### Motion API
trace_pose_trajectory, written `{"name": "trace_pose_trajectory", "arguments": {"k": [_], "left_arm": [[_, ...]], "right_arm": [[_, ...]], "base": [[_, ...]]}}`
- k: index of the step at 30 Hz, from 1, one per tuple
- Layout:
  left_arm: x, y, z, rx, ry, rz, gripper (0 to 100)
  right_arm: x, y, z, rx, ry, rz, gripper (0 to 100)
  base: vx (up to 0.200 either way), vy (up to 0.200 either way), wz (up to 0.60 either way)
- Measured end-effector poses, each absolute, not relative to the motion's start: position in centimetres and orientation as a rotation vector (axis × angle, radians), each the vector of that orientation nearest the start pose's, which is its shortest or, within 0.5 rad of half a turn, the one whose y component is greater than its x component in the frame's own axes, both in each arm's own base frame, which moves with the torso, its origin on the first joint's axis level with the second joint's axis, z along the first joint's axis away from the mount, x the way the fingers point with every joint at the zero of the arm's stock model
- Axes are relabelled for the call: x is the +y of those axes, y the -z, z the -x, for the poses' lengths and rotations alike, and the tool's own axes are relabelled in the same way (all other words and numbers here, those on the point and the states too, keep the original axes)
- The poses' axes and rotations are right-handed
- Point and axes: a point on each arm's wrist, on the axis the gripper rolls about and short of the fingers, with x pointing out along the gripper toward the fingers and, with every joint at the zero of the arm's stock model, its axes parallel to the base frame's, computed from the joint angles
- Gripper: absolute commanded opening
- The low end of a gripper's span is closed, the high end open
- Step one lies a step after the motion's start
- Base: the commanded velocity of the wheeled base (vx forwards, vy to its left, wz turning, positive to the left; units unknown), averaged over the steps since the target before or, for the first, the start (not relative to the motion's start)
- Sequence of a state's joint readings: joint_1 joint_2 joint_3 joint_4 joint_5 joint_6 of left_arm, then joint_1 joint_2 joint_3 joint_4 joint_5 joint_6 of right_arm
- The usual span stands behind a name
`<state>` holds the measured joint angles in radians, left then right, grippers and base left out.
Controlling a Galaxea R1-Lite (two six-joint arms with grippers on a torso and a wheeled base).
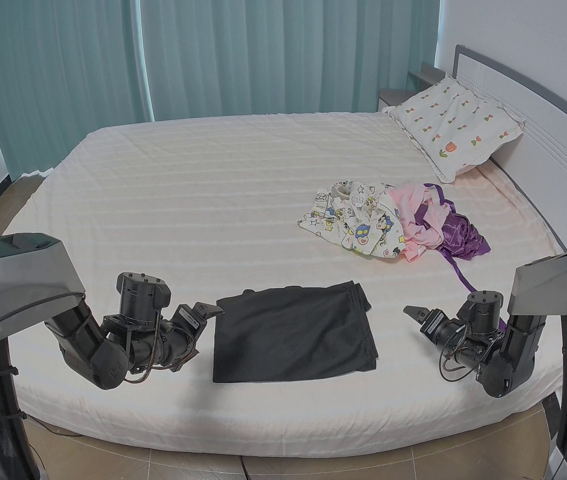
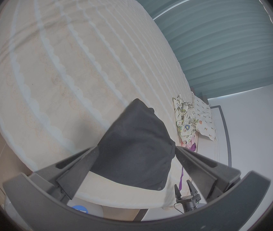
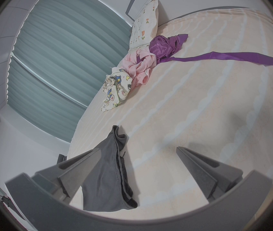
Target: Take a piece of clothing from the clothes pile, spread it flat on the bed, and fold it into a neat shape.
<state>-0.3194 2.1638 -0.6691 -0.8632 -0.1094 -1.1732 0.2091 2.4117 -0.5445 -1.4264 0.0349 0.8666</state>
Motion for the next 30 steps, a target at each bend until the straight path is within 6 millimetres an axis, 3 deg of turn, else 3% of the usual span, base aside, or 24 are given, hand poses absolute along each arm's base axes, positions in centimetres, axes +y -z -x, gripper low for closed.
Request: {"name": "trace_pose_trajectory", "arguments": {"k": [10,19,30], "left_arm": [[-10.9,-1.8,-32.1,0.800,-0.003,1.046,100],[-11.2,-1.5,-32.0,0.808,0.003,1.009,100],[-11.1,0.6,-30.8,0.851,0.133,0.604,100]], "right_arm": [[7.4,3.4,-32.9,0.520,-0.042,-0.806,100],[7.4,3.4,-32.9,0.521,-0.041,-0.805,100],[7.4,3.4,-32.8,0.521,-0.040,-0.804,100]], "base": [[0.200,0.000,0.00],[0.000,0.000,0.00],[0.000,0.000,0.00]]}}
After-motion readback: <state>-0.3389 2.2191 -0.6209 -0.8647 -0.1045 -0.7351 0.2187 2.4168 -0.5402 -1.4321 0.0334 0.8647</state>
